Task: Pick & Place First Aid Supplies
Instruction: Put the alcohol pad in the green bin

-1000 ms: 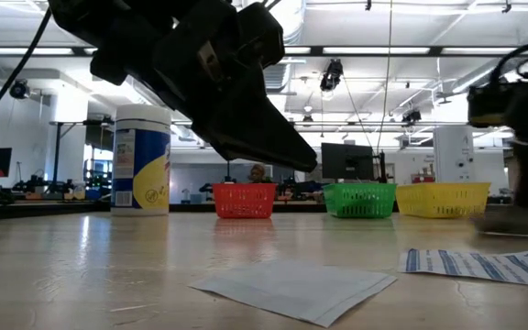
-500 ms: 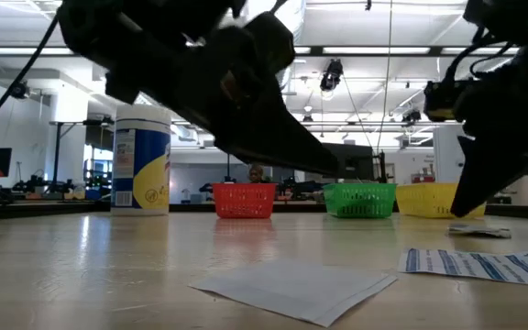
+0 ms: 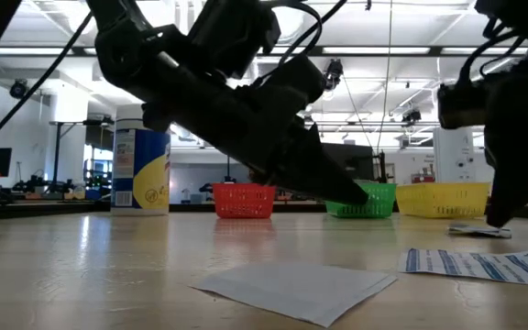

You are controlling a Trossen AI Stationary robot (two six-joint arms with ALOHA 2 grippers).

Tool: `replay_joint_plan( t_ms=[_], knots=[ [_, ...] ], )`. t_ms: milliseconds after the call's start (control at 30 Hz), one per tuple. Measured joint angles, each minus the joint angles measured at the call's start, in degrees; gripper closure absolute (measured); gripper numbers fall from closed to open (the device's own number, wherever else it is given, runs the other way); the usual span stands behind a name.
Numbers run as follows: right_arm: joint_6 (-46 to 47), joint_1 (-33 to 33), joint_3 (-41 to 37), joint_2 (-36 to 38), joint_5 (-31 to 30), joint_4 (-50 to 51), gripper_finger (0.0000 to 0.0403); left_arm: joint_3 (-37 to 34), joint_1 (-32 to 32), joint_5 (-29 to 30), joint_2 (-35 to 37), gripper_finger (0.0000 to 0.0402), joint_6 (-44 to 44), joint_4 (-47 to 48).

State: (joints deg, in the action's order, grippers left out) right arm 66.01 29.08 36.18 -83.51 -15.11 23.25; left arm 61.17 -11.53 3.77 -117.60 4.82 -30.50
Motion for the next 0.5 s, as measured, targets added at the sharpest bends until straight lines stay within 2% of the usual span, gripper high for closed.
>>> replay_joint_plan(
  t_ms=[200,500],
  knots=[
    [1.3,0.2,0.1,-4.1,-1.5,-1.6,0.0394,-0.3,0.0,-0.3,0.3,0.0321,1.1,0.3],
    [-7.5,-2.1,0.1,-11.3,-1.2,-21.5,0.0394,-0.4,0.0,-0.7,0.3,0.0321,1.3,2.0]
  ],
)
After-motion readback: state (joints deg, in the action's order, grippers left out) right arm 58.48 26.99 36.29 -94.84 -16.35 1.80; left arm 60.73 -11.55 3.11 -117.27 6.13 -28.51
